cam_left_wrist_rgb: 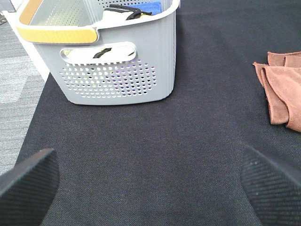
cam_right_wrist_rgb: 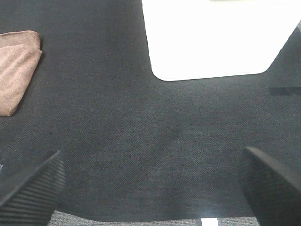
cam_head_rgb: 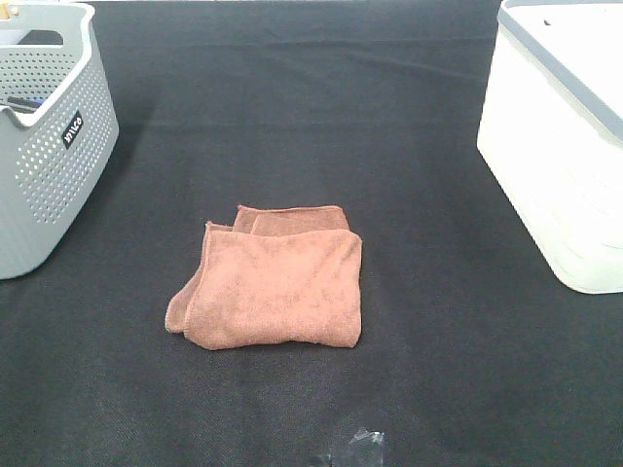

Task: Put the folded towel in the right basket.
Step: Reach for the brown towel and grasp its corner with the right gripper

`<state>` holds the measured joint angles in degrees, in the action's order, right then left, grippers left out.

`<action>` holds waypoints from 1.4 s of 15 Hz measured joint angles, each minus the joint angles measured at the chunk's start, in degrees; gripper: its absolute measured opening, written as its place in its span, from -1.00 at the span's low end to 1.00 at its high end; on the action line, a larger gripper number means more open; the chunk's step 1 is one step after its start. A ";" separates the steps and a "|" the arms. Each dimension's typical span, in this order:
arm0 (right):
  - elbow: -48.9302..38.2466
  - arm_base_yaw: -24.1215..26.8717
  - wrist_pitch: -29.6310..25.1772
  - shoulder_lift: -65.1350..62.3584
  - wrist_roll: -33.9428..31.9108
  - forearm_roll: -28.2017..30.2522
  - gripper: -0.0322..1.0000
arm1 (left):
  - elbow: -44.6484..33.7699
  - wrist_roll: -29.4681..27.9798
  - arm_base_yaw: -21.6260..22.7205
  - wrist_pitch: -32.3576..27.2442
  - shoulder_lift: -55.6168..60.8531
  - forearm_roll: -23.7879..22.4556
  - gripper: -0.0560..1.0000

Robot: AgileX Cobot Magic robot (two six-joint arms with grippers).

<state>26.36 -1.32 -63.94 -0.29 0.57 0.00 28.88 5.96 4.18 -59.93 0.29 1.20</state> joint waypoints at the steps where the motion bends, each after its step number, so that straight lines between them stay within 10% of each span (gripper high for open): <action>1: 0.00 0.00 0.00 0.00 0.00 0.00 0.94 | 0.00 0.00 0.00 0.00 0.00 0.00 0.95; 21: 0.00 0.00 0.00 0.00 0.00 0.00 0.94 | 0.00 0.00 0.00 0.00 0.00 0.00 0.95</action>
<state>26.36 -1.32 -63.94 -0.29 0.57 0.00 28.88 5.96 4.18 -59.93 0.29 1.20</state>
